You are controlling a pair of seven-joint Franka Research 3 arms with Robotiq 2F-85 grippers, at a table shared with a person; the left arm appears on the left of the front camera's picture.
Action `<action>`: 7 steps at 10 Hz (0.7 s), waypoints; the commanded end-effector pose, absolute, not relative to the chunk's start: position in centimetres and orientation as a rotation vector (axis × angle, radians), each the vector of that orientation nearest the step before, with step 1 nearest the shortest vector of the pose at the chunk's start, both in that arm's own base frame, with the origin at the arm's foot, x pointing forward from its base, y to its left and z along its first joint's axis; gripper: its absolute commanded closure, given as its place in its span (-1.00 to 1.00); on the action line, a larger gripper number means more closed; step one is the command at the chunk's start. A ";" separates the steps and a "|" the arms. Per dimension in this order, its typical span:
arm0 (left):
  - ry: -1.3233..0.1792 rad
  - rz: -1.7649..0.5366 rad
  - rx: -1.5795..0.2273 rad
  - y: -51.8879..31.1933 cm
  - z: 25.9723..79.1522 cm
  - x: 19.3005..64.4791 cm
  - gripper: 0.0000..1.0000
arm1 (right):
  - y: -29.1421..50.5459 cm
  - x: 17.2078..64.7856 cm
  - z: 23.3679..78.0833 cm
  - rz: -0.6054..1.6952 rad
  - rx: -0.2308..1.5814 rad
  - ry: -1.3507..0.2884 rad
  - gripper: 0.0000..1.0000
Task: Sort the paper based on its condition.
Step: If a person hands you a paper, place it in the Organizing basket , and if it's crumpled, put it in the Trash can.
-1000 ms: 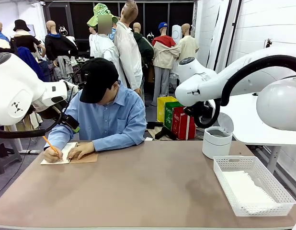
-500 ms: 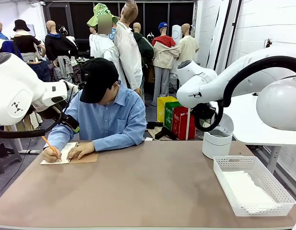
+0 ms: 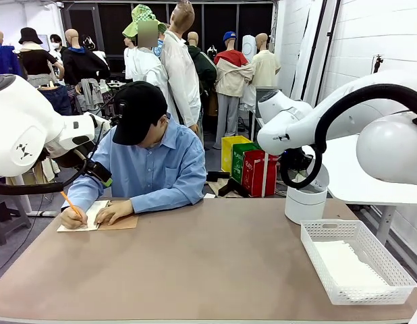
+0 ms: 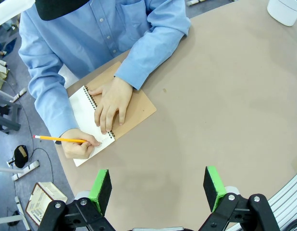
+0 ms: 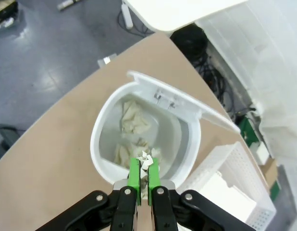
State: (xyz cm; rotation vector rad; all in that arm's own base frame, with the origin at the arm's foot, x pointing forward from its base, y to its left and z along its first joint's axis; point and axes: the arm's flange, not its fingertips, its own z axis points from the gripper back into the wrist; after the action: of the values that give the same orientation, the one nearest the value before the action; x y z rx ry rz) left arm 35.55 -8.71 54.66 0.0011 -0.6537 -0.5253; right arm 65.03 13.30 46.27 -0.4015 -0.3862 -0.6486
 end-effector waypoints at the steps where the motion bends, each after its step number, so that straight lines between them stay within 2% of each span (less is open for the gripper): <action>1: -0.654 -0.523 -0.001 -8.6 54.7 35.6 -1.00 | 12.7 66.5 45.7 -0.677 -0.432 -0.459 1.00; 7: -0.654 -0.523 -0.001 -8.6 54.7 35.6 -1.00 | 11.5 68.2 43.1 -0.715 -0.434 -0.444 1.00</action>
State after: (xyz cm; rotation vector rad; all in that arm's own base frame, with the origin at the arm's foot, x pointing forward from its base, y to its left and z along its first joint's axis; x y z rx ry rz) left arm 35.55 -8.71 54.66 0.0011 -0.6537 -0.5253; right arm 67.39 11.50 43.20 -0.4235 -0.4148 -0.6885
